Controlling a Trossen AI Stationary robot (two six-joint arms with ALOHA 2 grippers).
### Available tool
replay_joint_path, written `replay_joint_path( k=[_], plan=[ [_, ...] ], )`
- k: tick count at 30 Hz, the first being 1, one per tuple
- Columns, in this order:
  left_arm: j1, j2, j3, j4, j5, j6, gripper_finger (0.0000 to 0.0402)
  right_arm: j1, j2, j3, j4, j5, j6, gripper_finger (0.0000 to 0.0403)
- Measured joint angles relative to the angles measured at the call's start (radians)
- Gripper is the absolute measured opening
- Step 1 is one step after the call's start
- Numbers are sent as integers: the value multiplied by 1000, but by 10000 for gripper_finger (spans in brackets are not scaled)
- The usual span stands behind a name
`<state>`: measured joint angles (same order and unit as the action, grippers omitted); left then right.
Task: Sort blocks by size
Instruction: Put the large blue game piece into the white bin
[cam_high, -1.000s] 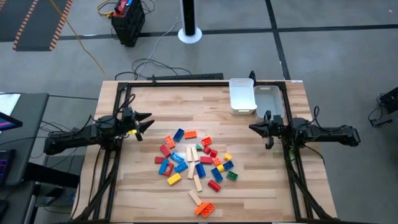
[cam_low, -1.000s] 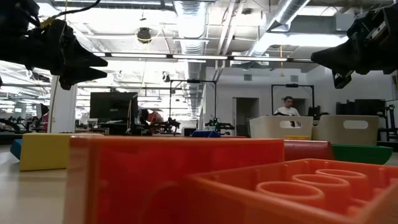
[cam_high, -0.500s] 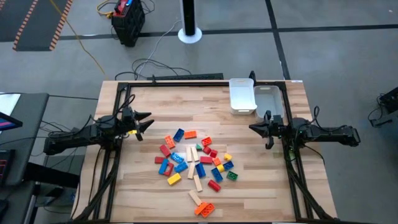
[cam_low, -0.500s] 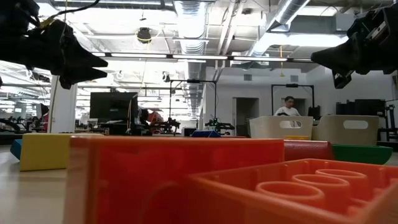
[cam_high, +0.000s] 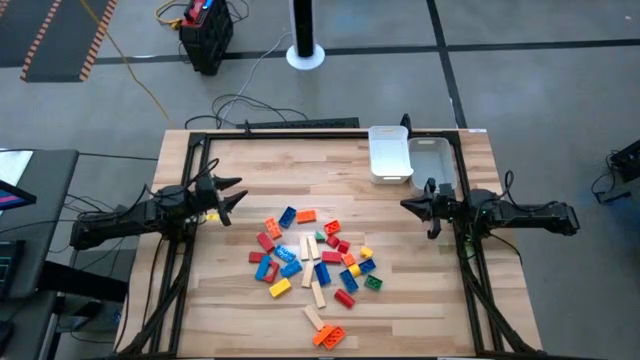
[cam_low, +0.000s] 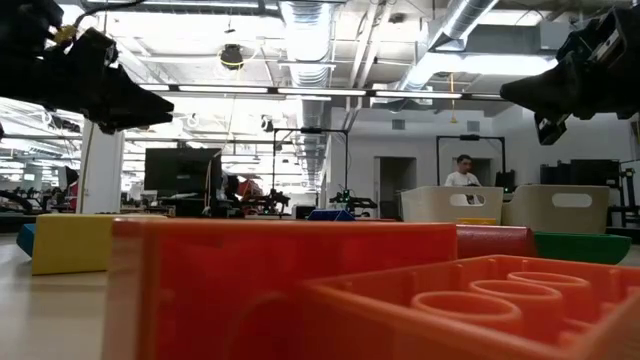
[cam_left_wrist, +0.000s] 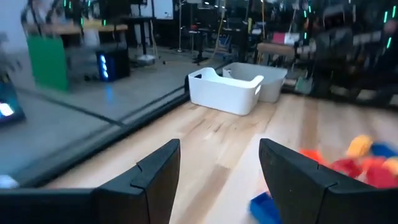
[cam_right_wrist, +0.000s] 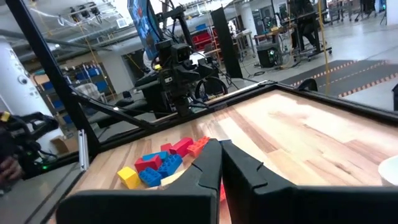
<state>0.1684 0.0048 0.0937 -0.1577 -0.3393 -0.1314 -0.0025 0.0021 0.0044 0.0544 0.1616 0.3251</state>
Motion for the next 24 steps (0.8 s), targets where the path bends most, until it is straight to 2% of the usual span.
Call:
replay_joint_path(
  k=[3, 6, 14, 19, 24],
  plan=[
    [0, 0, 0, 1, 0, -181, 212, 0, 0, 0, 0, 0, 23, 40],
    [0, 0, 0, 0, 0, -277, 212, 0, 0, 0, 2, 0, 23, 40],
    [0, 0, 0, 29, 0, -303, 212, 7, 0, 1, 12, -6, 26, 40],
    [0, 0, -4, 67, -1, -349, 212, 71, 0, 13, 21, -40, -5, 40],
    [0, 0, -4, 71, -14, -350, 212, 136, 45, 17, 99, 47, -61, 40]
  ],
)
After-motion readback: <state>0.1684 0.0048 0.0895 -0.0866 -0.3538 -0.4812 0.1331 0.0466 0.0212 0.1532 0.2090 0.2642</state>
